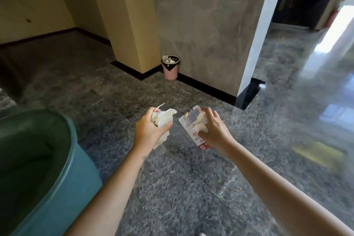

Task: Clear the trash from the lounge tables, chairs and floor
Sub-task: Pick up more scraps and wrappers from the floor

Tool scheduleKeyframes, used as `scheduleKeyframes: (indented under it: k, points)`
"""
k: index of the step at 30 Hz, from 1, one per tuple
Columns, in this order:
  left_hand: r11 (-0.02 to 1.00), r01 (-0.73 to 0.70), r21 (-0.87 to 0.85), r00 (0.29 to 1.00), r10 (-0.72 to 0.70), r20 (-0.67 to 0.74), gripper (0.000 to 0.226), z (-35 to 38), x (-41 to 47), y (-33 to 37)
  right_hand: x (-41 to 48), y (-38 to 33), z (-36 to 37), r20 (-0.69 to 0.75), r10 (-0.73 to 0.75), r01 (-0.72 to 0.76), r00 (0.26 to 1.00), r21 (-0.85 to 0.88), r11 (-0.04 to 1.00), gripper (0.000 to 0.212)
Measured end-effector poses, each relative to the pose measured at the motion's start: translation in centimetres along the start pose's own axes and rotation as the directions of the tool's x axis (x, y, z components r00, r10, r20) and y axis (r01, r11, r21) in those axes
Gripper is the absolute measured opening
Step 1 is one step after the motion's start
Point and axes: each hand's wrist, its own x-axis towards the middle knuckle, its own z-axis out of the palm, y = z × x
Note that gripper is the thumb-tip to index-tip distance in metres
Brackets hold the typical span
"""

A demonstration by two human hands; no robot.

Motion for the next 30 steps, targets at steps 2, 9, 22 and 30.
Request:
scheduleKeyframes:
  k: [2, 9, 22, 30]
  points:
    - [1.000, 0.018, 0.025, 0.999, -0.017, -0.032, 0.041, 1.2, 5.7, 0.5, 6.9, 0.6, -0.7, 0.025, -0.033, 0.033, 0.999, -0.003, 0.999, 0.062]
    - [0.992, 0.102, 0.073, 0.987, -0.092, -0.129, 0.040, 5.0, 23.5, -3.3, 28.5, 3.8, 1.6, 0.117, -0.087, 0.079, 0.989, 0.072, 0.994, 0.064]
    - [0.991, 0.131, -0.009, 0.989, -0.131, -0.062, 0.036, 19.3, 65.3, -7.4, 69.9, 11.3, 2.2, 0.141, -0.090, 0.093, 0.986, -0.018, 0.995, 0.055]
    - [0.995, 0.101, -0.011, 0.995, -0.102, -0.016, 0.031, 28.4, 86.9, -11.7, 92.6, 18.8, 4.2, 0.086, -0.034, 0.036, 0.996, -0.024, 0.999, 0.054]
